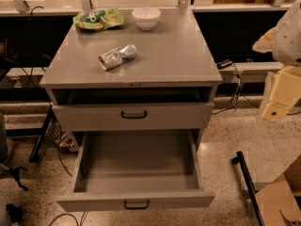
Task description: Close middle drawer
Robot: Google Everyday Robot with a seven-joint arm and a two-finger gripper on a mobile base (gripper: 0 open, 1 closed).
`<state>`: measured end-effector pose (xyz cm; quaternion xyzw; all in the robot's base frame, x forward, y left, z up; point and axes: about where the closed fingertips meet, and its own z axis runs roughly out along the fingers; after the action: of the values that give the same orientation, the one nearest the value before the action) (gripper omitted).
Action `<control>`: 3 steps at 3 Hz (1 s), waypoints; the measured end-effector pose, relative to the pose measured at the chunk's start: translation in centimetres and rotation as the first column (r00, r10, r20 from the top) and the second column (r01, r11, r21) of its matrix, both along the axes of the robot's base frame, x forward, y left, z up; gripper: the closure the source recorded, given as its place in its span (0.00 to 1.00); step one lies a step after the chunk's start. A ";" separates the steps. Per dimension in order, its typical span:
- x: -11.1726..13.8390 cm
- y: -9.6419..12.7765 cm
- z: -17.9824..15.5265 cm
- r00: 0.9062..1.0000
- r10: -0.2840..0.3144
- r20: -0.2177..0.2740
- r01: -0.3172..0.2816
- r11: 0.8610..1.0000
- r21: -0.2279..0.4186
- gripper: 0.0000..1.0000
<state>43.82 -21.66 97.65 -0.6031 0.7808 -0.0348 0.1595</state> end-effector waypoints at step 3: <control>-4.0 1.8 -10.6 0.977 -0.093 -0.190 0.094 0.996 -0.001 0.00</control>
Offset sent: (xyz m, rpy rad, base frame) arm -0.0589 -0.0012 -0.1826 -0.0810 0.4346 -0.1598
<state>39.83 -19.81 87.08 -0.5657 0.8200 0.0183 0.0848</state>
